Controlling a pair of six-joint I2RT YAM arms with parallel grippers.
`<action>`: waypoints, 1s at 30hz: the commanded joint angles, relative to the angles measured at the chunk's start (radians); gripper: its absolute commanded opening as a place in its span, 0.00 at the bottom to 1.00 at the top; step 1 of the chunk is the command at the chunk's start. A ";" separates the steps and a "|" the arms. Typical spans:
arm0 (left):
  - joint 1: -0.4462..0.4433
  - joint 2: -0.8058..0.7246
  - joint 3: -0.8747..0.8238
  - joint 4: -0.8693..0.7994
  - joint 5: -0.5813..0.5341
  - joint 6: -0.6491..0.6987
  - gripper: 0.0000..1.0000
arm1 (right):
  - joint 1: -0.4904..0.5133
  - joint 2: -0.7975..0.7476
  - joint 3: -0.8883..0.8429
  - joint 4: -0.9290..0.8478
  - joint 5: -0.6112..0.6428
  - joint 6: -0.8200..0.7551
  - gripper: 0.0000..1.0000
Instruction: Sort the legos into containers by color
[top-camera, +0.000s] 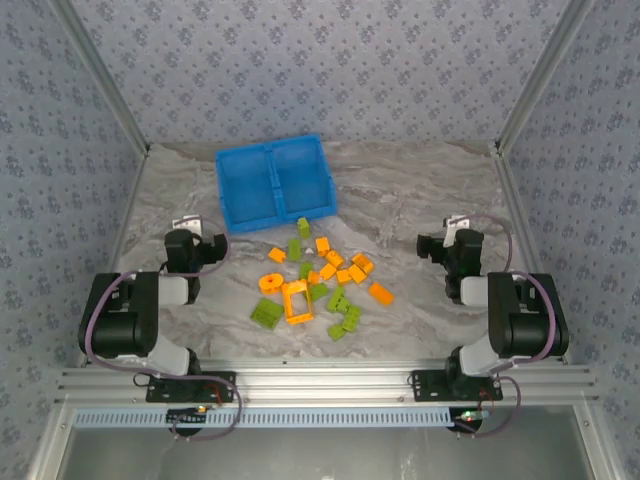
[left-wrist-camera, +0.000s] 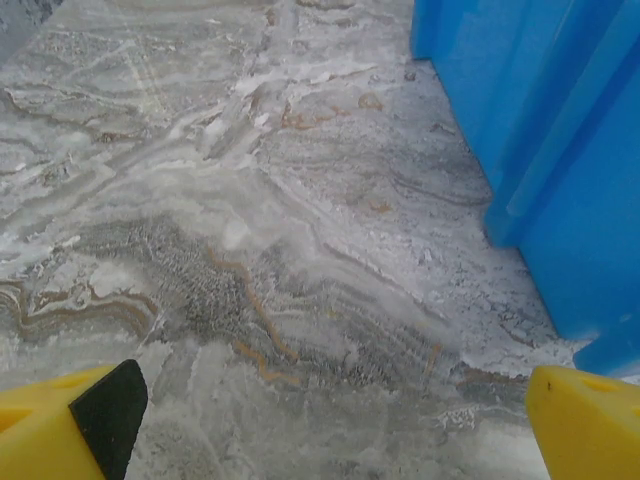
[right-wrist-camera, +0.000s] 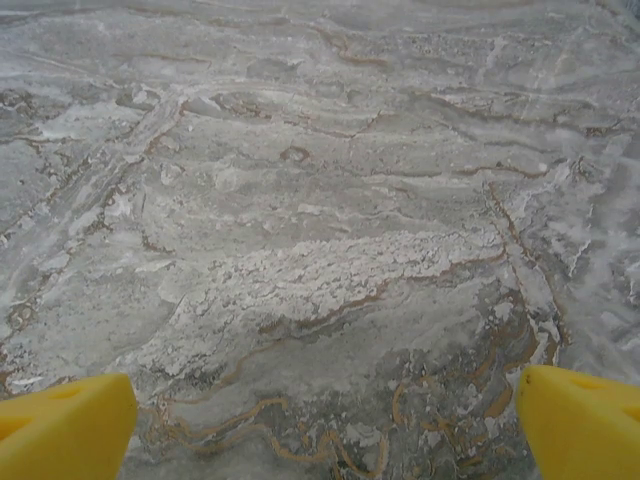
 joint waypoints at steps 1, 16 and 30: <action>0.009 0.017 0.033 0.076 0.030 0.020 0.99 | 0.010 0.017 0.030 0.064 0.024 -0.003 1.00; 0.011 0.018 0.033 0.077 0.035 0.018 0.99 | 0.011 0.012 0.028 0.071 0.023 -0.002 1.00; 0.006 -0.185 -0.008 -0.038 -0.008 -0.007 0.99 | 0.120 -0.507 0.318 -0.893 0.149 0.416 1.00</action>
